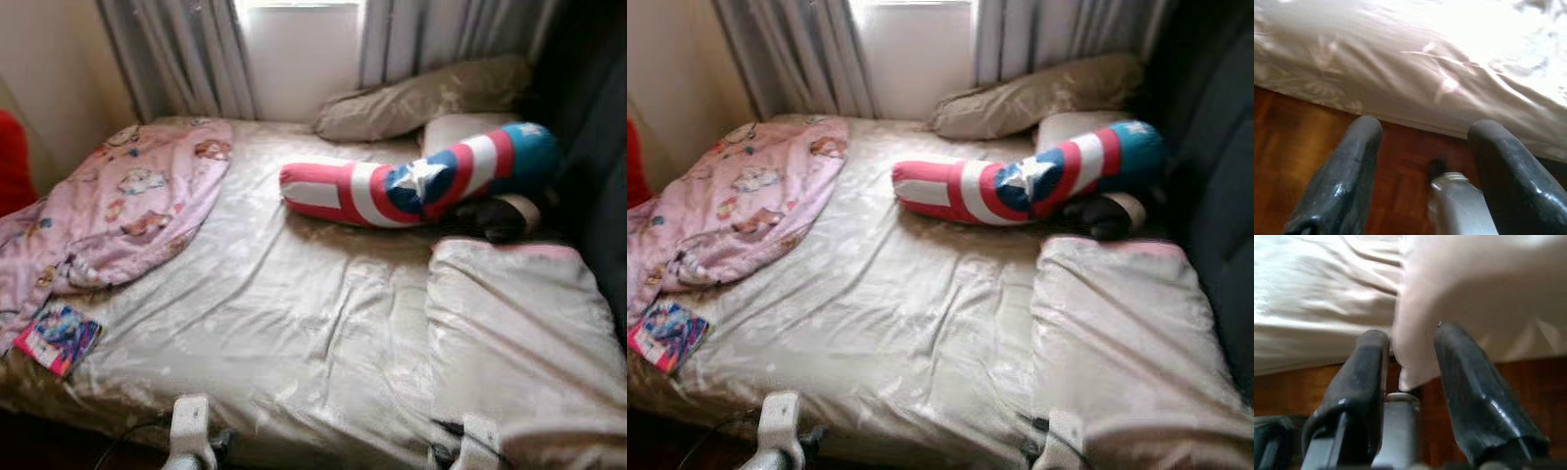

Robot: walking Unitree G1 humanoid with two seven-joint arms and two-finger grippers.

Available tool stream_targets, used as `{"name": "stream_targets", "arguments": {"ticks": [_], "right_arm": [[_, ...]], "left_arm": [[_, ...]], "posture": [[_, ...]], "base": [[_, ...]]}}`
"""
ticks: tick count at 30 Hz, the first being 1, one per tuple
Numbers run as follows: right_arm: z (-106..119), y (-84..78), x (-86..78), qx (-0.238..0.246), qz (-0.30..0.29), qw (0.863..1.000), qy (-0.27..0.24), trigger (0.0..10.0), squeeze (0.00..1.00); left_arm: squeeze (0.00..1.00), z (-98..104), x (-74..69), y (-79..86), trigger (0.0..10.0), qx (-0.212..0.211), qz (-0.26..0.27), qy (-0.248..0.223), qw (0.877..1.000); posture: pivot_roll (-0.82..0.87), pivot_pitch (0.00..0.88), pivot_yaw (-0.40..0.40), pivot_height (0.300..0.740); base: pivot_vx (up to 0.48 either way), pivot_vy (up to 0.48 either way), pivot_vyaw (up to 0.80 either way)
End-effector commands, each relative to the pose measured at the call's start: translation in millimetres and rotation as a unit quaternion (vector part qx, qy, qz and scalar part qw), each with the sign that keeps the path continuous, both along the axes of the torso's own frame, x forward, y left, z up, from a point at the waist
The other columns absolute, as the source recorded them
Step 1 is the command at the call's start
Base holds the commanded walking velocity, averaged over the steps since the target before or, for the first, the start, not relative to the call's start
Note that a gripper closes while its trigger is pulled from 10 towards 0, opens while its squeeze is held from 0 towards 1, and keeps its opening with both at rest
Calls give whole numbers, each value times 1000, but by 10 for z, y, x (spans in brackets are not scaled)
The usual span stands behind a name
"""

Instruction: Clean up the room

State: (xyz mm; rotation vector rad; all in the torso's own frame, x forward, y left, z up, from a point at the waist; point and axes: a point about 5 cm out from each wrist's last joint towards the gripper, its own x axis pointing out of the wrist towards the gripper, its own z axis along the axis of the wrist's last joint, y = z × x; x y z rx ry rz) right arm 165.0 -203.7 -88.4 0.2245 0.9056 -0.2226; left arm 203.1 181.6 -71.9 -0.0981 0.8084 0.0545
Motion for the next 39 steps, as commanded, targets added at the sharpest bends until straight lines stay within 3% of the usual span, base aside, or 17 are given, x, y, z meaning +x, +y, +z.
{"name": "stream_targets", "arguments": {"ticks": [1,21,31,39], "right_arm": [[14,100,69,10,9,1000,-7,10000,0],[-2,119,41,17,15,1000,-1,10000,0],[-11,0,-18,13,11,1000,8,10000,0],[-28,88,-24,18,15,1000,11,10000,0]], "left_arm": [[0,25,18,123,10000,17,5,-1,1000],[0,8,-9,122,10000,13,10,4,1000],[0,2,-21,124,10000,13,11,5,1000],[0,-5,-35,128,10000,13,10,7,1000]], "posture": [[29,23,26,740],[38,61,24,740],[39,59,24,740],[38,53,23,740]], "base": [[0,480,0],[0,480,0],[0,480,0],[0,480,0]]}}
